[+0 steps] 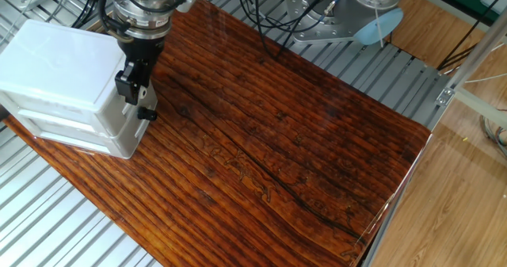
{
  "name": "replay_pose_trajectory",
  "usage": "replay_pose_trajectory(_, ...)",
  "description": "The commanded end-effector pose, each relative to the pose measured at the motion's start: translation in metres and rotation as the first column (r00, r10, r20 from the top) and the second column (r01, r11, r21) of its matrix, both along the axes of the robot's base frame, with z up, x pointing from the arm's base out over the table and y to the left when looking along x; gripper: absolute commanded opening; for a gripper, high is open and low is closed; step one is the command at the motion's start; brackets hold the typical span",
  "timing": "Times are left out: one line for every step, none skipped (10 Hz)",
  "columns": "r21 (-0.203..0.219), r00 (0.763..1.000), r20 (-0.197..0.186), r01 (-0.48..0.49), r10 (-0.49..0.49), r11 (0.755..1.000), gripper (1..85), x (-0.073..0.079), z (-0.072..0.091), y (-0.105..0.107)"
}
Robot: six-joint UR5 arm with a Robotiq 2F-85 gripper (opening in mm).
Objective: Grasp the handle and open the drawer
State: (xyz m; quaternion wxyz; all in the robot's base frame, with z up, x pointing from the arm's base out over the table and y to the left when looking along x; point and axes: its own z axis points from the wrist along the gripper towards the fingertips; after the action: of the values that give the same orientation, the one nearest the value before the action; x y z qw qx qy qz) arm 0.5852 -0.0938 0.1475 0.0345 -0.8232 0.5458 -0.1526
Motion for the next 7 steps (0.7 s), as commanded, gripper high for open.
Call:
replay_pose_trajectory(0.022,1.000,0.008,0.008,-0.008,1.000,45.7,0.0018,-0.0006,0.0018)
replay_pose_trajectory(0.024,1.000,0.008,0.006,-0.006,1.000,44.3,0.0019,-0.0012,0.0024)
replay_pose_trajectory(0.024,1.000,0.008,0.006,-0.006,1.000,43.7,0.0020,-0.0017,0.0022)
replay_pose_trajectory(0.027,1.000,0.008,0.005,-0.005,1.000,42.3,0.0021,-0.0021,0.0027)
replay_pose_trajectory(0.029,1.000,0.014,0.001,-0.002,1.000,41.0,0.0036,-0.0018,0.0033)
replay_pose_trajectory(0.030,1.000,0.012,0.000,0.000,1.000,39.7,0.0032,-0.0020,0.0035)
replay_pose_trajectory(0.030,1.000,0.012,-0.002,0.001,1.000,38.3,0.0032,-0.0021,0.0035)
